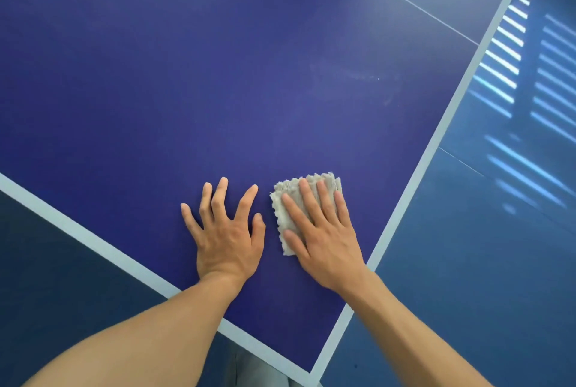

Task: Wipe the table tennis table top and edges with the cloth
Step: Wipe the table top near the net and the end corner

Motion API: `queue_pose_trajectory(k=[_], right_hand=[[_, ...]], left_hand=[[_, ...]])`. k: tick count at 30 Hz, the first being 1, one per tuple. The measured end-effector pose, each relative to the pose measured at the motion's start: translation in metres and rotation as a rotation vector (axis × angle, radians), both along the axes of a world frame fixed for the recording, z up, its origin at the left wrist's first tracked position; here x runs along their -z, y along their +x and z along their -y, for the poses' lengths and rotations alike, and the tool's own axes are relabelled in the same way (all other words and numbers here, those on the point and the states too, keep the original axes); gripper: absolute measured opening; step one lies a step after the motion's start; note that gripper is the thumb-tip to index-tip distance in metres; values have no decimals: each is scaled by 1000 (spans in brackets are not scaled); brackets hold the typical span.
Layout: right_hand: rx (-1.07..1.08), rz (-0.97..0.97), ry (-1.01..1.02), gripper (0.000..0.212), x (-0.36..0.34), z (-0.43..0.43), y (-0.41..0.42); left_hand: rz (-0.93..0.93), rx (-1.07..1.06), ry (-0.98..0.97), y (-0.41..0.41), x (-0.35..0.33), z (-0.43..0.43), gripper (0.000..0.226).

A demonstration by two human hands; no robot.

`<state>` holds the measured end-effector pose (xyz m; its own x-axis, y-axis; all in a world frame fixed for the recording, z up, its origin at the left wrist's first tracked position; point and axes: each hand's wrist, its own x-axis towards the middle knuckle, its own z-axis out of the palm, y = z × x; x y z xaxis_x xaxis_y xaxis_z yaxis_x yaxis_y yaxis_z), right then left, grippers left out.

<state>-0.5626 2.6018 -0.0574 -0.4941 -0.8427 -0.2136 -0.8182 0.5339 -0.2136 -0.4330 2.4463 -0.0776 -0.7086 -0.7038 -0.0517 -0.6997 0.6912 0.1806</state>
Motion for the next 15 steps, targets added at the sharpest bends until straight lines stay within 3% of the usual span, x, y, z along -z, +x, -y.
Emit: queue_pose_trajectory(k=[2, 5, 11, 13, 15], right_hand=[[38, -11, 44, 59, -4, -27, -12], [274, -4, 107, 62, -10, -22, -71], [946, 61, 73, 66, -8, 112, -189], [861, 80, 74, 67, -10, 159, -178], [529, 39, 42, 65, -9, 187, -138]], left_hand=[[2, 1, 9, -2, 0, 0, 56], [16, 5, 28, -3, -3, 0, 56], [55, 11, 35, 0, 0, 2, 56], [61, 14, 29, 1, -1, 2, 56], [64, 20, 28, 1, -2, 1, 56]])
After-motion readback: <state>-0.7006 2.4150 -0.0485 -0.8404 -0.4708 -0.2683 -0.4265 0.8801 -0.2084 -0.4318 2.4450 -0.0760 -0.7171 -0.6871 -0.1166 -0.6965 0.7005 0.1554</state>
